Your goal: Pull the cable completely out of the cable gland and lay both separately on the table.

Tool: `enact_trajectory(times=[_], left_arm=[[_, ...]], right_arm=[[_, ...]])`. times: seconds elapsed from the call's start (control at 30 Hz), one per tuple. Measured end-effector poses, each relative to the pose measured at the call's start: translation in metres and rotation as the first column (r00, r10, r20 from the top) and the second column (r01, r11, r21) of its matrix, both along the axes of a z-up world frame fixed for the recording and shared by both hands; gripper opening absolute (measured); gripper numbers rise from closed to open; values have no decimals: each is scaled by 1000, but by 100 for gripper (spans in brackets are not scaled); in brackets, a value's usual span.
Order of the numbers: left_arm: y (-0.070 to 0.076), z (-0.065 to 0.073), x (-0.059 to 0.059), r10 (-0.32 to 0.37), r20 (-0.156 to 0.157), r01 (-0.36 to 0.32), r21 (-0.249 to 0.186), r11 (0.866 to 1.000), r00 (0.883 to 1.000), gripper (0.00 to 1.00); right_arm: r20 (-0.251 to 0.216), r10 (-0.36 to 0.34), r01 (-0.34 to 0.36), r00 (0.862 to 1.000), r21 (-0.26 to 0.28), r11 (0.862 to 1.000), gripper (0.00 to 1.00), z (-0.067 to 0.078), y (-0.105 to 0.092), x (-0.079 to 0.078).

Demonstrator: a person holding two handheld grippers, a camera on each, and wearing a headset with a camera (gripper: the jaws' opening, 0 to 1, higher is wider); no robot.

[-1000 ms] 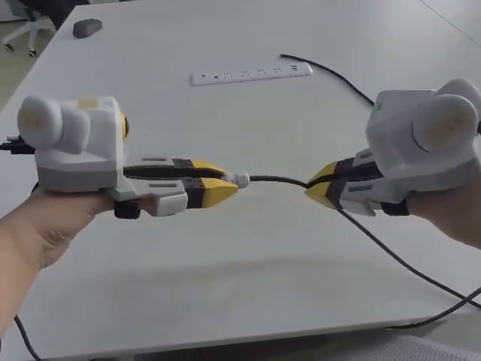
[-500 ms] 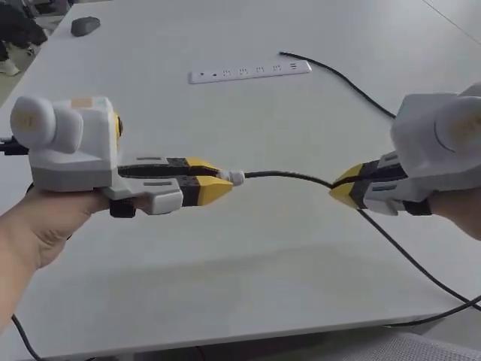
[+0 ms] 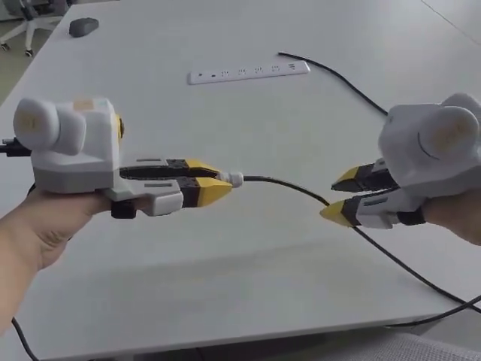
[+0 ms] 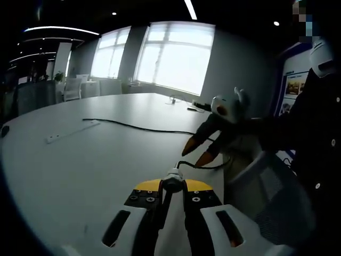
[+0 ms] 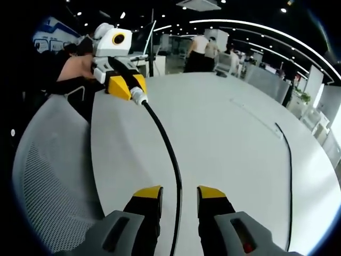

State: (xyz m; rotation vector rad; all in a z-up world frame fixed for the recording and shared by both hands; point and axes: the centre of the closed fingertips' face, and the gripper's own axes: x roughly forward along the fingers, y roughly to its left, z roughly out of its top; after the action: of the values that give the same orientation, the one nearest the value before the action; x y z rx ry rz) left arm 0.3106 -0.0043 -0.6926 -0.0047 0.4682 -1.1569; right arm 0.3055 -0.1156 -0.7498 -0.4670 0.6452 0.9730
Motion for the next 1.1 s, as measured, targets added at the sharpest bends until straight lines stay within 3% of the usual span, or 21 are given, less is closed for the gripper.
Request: enact_trajectory(times=[0.17,0.27,0.43,0.53,0.57,0.77,0.97,1.1], left_arm=[[-1,2,1,-4,3,4,-2,1000,1000,15],[-3,3,0,-10,2,10,-7,1000,1000,15],[-6,4,-1,-16,2,16,-13,1000,1000,15],[-7,5,-2,-18,4,18,-15,1000,1000,15],[-7,6,-2,-19,4,19,-16,1000,1000,15],[-6,7,-4,-22,9,22,-15,1000,1000,15],[-5,6,-5,-27,10,27,-10,1000,1000,15],[-4,8,-5,-27,10,27,-19,999,1000,15]], right_arm=[[22,16,-17,1000,45,999,31,17,14,0],[90,81,-87,993,64,994,30,36,31,1],[207,209,-220,956,31,975,22,60,63,0],[244,280,-277,928,-49,960,19,56,76,2],[235,297,-289,925,-68,955,17,53,79,1],[238,361,-347,902,-98,933,11,46,97,-3],[250,371,-354,894,-112,929,0,46,100,0],[242,348,-336,906,-94,937,0,47,99,2]])
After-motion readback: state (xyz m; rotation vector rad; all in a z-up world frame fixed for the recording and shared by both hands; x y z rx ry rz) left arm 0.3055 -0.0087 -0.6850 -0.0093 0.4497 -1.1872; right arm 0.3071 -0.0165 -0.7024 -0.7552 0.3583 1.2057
